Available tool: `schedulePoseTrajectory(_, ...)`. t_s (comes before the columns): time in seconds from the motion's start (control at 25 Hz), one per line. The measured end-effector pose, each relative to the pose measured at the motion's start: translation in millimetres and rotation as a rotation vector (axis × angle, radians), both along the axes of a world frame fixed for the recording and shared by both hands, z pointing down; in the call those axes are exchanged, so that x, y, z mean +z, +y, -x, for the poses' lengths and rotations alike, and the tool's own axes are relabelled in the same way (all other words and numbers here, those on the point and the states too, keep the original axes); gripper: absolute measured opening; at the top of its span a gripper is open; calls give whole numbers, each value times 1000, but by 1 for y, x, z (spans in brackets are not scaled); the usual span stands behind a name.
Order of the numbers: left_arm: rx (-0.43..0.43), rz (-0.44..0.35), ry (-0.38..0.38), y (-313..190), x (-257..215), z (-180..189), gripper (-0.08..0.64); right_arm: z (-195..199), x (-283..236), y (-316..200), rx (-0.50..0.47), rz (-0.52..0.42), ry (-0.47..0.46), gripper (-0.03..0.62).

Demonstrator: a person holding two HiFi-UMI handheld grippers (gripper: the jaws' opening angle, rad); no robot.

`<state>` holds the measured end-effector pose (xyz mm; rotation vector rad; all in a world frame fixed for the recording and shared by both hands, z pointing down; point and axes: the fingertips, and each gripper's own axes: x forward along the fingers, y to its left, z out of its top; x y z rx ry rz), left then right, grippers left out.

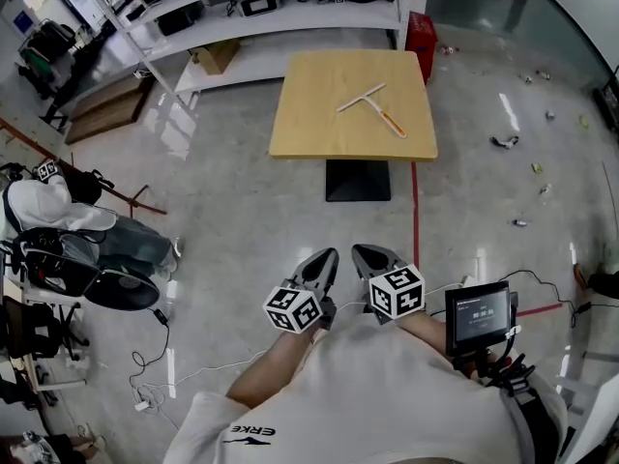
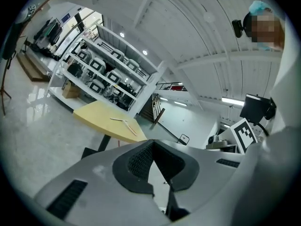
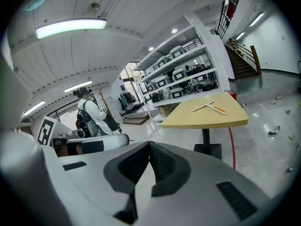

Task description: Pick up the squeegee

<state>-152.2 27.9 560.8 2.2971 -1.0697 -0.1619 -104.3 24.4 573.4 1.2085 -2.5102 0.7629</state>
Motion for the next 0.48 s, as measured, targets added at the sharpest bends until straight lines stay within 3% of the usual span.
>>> schedulePoseTrajectory(0.48, -21, -9, -30, -86, -7, -49, 5, -65, -4, -86, 46, -10, -38, 3)
